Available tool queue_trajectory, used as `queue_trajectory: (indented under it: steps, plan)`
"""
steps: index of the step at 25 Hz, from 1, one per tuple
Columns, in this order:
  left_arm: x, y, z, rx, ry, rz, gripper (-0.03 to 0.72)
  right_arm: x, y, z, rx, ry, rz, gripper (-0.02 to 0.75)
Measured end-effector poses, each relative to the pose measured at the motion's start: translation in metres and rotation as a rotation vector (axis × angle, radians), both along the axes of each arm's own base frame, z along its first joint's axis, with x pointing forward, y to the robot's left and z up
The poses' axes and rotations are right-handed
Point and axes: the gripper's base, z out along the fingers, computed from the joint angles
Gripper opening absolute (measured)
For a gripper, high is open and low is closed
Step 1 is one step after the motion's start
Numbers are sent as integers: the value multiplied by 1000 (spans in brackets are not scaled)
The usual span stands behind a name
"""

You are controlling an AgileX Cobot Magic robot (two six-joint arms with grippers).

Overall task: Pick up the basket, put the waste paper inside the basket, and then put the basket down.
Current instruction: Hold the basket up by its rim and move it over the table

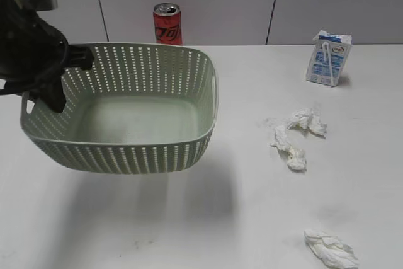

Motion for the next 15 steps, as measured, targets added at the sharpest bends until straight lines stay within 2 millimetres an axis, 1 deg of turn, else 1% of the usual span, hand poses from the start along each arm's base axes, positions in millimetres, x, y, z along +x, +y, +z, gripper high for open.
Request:
queue_trajectory:
  steps: [4, 9, 13, 15]
  plan:
    - [-19, 8, 0, 4, 10, 0, 6, 0, 0, 0, 0, 0, 0, 583]
    - [-38, 15, -12, -20, 15, 57, 6, 0, 0, 0, 0, 0, 0, 583]
    - [-44, 16, -25, -36, 33, 79, 6, 0, 0, 0, 0, 0, 0, 582]
    - [-44, 16, -27, -36, 32, 81, 6, 1, 0, 0, -1, 5, 0, 582]
